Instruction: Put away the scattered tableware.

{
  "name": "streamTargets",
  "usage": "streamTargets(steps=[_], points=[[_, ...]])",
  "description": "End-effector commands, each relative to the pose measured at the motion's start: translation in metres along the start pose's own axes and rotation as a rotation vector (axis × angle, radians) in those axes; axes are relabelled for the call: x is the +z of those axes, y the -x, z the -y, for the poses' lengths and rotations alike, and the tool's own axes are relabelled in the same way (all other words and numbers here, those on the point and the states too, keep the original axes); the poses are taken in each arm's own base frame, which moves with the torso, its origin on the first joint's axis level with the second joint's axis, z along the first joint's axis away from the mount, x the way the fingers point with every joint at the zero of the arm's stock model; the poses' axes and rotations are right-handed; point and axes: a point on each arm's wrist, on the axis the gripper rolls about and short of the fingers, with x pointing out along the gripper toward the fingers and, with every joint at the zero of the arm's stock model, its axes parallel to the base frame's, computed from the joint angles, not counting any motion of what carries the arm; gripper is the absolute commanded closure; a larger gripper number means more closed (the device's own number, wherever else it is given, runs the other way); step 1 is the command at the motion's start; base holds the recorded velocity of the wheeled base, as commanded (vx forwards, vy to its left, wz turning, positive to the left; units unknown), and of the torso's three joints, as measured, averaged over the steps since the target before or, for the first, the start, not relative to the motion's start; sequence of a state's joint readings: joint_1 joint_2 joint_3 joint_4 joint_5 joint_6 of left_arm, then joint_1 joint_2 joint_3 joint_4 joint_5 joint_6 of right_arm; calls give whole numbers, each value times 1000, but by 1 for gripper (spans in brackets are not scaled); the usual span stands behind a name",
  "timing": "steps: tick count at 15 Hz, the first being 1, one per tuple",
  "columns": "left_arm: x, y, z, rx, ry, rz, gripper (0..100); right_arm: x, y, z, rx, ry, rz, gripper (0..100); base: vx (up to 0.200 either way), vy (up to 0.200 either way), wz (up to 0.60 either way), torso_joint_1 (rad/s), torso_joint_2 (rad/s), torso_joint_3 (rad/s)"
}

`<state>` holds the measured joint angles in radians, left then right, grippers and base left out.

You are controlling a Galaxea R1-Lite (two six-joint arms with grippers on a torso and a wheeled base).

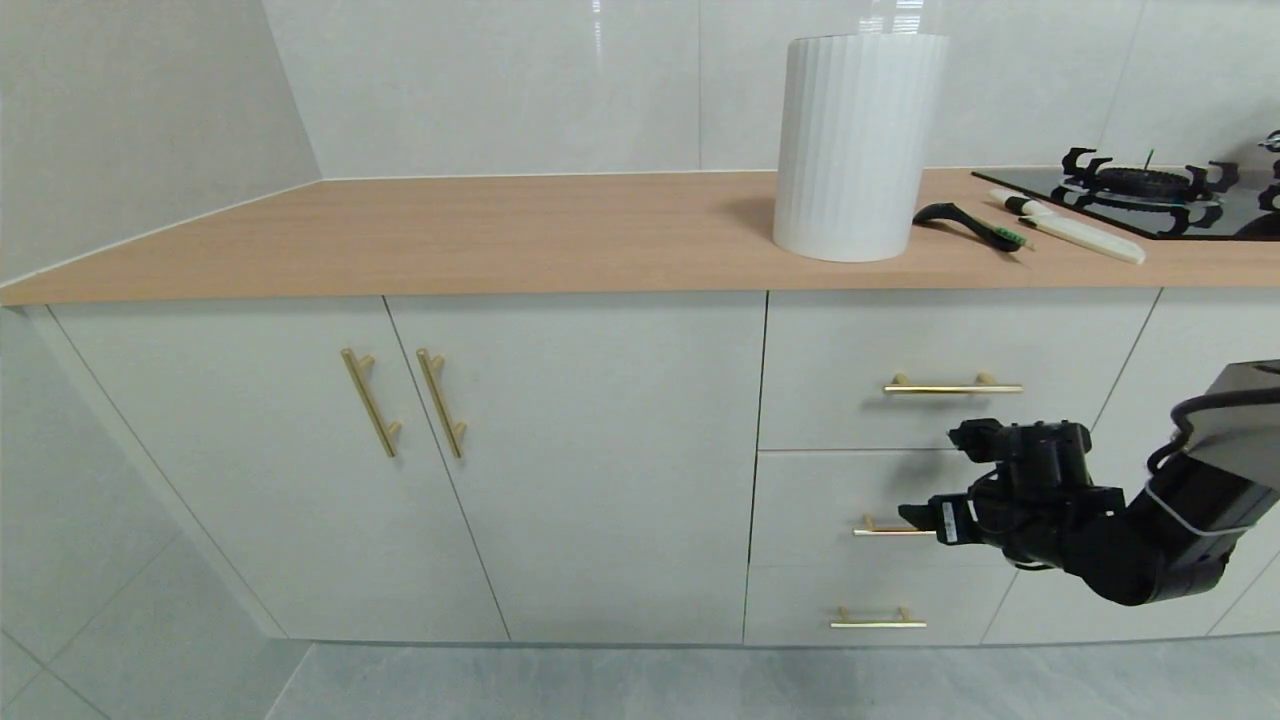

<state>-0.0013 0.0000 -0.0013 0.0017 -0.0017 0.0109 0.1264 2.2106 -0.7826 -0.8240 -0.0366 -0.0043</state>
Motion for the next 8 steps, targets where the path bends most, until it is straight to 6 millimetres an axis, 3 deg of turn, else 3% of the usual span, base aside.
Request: streamTargets(steps=[1,4,8], points=[[0,0,0,0,0,-1,0,-18,-14,-1,-8,3,-40,0,0,0,0,0,0,0],[0,0,0,0,0,-3,0,-29,-31,-2,-80,8,-2,0,0,0,0,0,0,0],[0,0,0,0,0,-3,0,-28,-33,-3,-81,7,16,0,0,0,0,0,0,0]])
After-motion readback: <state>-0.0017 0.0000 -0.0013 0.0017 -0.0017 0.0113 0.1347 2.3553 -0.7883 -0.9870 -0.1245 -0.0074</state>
